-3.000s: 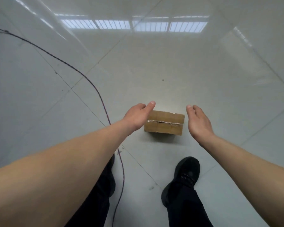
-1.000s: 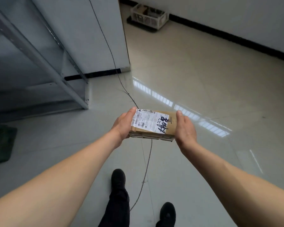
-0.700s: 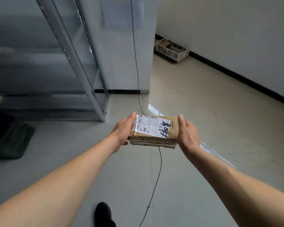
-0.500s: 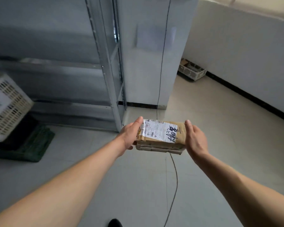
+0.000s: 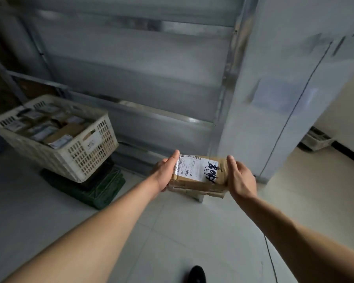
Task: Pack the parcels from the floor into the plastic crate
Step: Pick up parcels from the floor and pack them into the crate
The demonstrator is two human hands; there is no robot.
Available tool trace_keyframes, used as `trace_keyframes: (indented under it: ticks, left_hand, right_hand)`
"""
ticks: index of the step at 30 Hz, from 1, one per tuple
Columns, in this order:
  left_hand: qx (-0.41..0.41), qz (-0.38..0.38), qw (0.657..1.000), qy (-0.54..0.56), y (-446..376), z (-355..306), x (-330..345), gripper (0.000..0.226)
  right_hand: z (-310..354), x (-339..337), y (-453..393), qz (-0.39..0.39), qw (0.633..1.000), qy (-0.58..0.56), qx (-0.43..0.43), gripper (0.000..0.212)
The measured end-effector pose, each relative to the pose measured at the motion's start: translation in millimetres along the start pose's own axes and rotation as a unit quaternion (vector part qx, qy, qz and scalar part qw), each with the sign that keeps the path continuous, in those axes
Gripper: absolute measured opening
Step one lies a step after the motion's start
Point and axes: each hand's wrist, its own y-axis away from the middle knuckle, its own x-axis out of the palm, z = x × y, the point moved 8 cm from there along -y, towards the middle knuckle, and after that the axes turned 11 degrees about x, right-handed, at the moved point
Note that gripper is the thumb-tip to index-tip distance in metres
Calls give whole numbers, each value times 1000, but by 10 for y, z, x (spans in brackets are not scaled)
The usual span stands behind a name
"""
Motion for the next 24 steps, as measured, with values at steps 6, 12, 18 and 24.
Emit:
trace_keyframes:
  ticks: [6,12,18,24]
  left_hand:
    - [-23,-47,999,-1,-447,52,-944,47]
    - [-84,-95,992,24,-966,233,-1786,46]
    - [-122,-146,980,52,-1260,329,-2504,69]
    - [-128,-166,975,70,-1553,572,-3246,69]
  right_hand:
    - [797,1038,-419,64,997,13,-43,56]
    - [1595,1989,-832,128,988,33,-75,54]
    - [2274,2779,-984,179,977,65,-101,53]
    - [2738,3508,-963,185,975,69,-105,52]
